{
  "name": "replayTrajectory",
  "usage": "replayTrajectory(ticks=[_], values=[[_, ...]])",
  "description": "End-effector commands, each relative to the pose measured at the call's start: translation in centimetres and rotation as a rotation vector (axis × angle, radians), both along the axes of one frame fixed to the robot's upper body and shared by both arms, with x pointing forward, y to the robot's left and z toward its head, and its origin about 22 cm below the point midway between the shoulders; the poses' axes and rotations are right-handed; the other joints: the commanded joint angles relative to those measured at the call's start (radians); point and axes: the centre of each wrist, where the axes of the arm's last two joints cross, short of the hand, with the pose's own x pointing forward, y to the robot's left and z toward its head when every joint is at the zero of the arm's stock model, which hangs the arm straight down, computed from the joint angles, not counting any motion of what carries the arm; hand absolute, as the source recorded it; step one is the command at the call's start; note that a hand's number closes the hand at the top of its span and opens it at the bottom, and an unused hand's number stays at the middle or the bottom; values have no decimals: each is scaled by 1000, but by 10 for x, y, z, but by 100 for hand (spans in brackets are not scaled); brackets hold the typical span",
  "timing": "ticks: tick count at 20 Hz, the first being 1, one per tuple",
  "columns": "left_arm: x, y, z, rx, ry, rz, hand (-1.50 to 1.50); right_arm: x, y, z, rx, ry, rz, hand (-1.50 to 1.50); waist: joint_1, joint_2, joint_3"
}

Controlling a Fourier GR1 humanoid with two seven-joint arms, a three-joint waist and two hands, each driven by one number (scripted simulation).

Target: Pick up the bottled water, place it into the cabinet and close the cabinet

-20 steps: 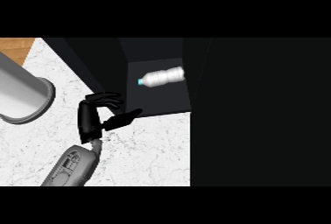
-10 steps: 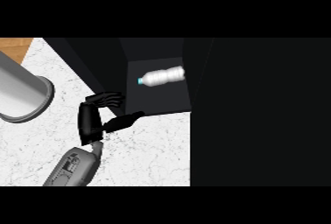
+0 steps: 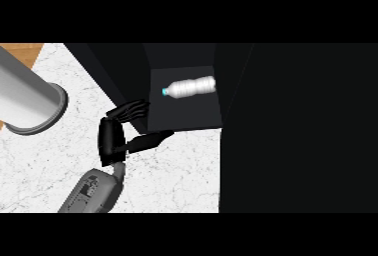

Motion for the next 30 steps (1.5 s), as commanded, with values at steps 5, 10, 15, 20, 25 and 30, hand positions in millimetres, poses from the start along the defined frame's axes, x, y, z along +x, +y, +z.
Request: replayTrajectory(ticks=[5,10,15,20,25,30], values=[[9,-86,42,-176,-146,-365,-150,-10,13,30,-9,-20,-48,-150,33,-1,3],[-7,-86,23,-238,-137,-380,-150,-28,19,43,-24,10,-52,-150,47,-5,4],[-44,-92,21,-314,-155,-432,-150,-10,27,40,-18,-25,-97,-150,78,-4,5],[-79,-92,-6,-361,-121,-523,150,-14,16,33,-53,10,-56,150,74,-5,5],[-86,-51,-2,-302,-99,-553,150,-24,21,32,-92,38,60,150,67,-8,6],[-110,-12,-2,-288,-110,-546,150,-22,27,34,-114,37,95,150,74,-8,5]])
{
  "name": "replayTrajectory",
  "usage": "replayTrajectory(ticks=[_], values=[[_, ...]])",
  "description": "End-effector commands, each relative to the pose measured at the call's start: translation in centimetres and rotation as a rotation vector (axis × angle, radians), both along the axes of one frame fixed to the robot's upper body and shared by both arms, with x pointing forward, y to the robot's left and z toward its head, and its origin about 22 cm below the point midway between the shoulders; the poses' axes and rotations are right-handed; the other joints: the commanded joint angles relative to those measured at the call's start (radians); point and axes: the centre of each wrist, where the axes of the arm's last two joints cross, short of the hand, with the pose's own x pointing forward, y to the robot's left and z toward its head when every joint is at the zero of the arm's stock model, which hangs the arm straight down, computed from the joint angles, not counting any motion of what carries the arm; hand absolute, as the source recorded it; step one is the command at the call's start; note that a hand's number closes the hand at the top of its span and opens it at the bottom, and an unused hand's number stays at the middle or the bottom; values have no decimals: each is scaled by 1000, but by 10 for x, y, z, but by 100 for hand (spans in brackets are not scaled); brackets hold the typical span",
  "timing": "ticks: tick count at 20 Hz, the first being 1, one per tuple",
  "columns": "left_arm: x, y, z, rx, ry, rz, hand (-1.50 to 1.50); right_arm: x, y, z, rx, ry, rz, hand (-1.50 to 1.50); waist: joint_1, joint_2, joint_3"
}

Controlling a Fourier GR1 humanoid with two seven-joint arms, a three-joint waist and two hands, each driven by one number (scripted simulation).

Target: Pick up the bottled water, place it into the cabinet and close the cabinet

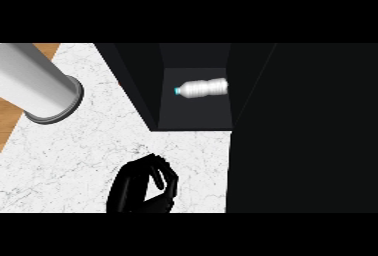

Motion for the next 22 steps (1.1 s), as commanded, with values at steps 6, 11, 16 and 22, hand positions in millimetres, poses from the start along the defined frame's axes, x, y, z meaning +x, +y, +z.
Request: replayTrajectory(ticks=[6,11,16,22], values=[[-20,63,14,58,0,17,150,-3,32,38,-162,1,286,150,3,-2,-1],[-27,102,27,62,-44,43,150,-9,49,48,-152,-84,323,150,-6,-8,-3],[-32,127,35,3,-30,63,-150,-6,58,53,-160,-155,368,150,-8,-10,-7],[-37,157,61,46,-73,120,-150,-5,69,55,-153,-102,487,150,1,-17,-8]])
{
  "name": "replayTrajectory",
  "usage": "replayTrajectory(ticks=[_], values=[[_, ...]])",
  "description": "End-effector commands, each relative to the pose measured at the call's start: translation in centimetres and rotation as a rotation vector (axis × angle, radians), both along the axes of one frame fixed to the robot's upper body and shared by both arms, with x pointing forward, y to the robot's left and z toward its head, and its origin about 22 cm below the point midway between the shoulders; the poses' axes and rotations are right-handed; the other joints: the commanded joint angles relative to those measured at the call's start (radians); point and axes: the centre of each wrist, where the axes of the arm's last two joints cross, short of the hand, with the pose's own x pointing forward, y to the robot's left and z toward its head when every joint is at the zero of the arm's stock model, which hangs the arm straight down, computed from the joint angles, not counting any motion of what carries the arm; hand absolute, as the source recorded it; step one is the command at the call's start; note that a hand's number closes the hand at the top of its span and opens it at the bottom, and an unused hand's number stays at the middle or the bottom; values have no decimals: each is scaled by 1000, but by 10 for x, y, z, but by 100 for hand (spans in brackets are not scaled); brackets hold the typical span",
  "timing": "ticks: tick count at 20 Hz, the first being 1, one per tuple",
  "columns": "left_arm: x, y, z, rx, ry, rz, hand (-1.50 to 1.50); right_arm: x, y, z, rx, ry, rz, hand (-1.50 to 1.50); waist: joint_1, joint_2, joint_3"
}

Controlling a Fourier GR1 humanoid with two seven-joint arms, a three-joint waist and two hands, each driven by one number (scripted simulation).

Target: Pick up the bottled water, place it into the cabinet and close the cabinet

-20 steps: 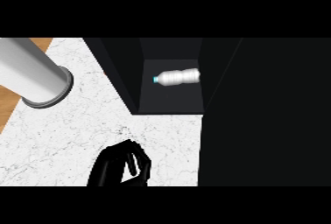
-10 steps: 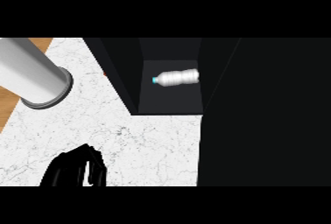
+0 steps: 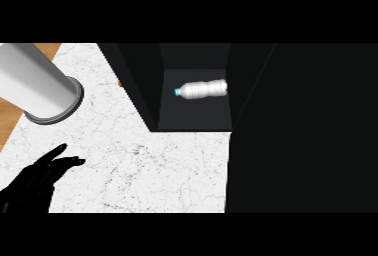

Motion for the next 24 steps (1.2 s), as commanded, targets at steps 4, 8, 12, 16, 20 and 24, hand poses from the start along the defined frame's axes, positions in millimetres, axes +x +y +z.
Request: replayTrajectory(ticks=[4,8,12,16,20,24], values=[[-10,38,15,26,-3,28,-150,-5,40,62,-187,-205,150,150,22,-2,-4],[-18,48,21,2,15,28,-150,0,48,61,-175,-216,189,150,24,-11,-7],[-20,54,22,-13,26,13,-150,9,57,64,-212,-240,259,150,32,-8,-11],[-27,71,26,6,37,33,-150,18,65,61,-241,-238,311,150,44,-21,-14],[-34,80,27,13,52,16,-150,25,77,57,-207,-214,304,150,47,-21,-15],[-37,89,32,12,50,17,-150,31,94,54,-170,-180,316,150,57,-15,-14]])
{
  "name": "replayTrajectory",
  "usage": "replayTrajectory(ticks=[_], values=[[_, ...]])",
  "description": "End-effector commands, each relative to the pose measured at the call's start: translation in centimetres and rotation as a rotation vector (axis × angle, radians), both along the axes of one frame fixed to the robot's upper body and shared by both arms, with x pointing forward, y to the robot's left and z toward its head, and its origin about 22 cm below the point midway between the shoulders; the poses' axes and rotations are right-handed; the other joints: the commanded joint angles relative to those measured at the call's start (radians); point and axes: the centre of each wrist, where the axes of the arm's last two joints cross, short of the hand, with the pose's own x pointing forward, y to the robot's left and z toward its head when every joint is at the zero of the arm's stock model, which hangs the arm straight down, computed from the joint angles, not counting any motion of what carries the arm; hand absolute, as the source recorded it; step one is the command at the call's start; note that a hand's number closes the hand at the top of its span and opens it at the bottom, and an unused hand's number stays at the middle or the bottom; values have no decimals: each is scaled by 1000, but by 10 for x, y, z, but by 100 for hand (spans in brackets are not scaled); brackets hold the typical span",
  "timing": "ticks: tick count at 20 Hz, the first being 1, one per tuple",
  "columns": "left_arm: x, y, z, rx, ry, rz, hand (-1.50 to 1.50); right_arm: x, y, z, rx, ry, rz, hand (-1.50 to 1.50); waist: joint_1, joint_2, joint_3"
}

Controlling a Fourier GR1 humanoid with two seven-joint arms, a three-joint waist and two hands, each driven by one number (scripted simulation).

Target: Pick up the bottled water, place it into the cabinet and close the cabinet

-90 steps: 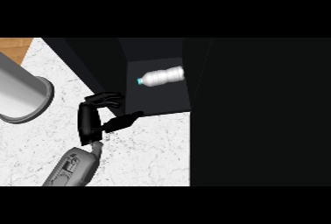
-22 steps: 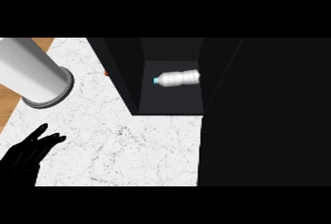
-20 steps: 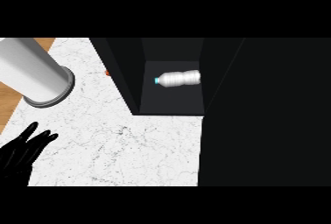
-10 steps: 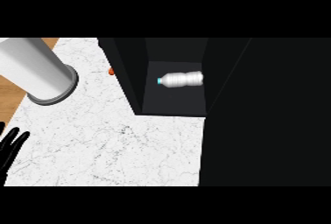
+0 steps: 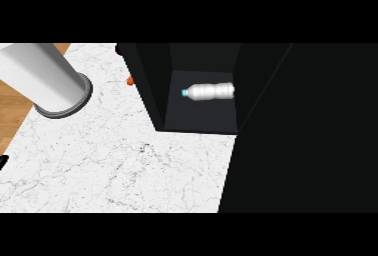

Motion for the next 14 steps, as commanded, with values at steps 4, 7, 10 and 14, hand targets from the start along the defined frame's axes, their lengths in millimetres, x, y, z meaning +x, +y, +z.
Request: replayTrajectory(ticks=[4,7,10,14], values=[[-7,15,6,1,-3,-5,-150,-8,31,42,-69,-150,-21,150,14,5,0],[-10,24,8,13,-3,-12,-150,0,43,43,-71,-144,-19,150,29,3,-1],[-10,27,13,8,-14,-22,-150,7,60,46,-40,-138,4,150,36,5,1],[-16,35,12,0,-8,-31,-150,20,82,48,-10,-120,-9,150,52,11,2]])
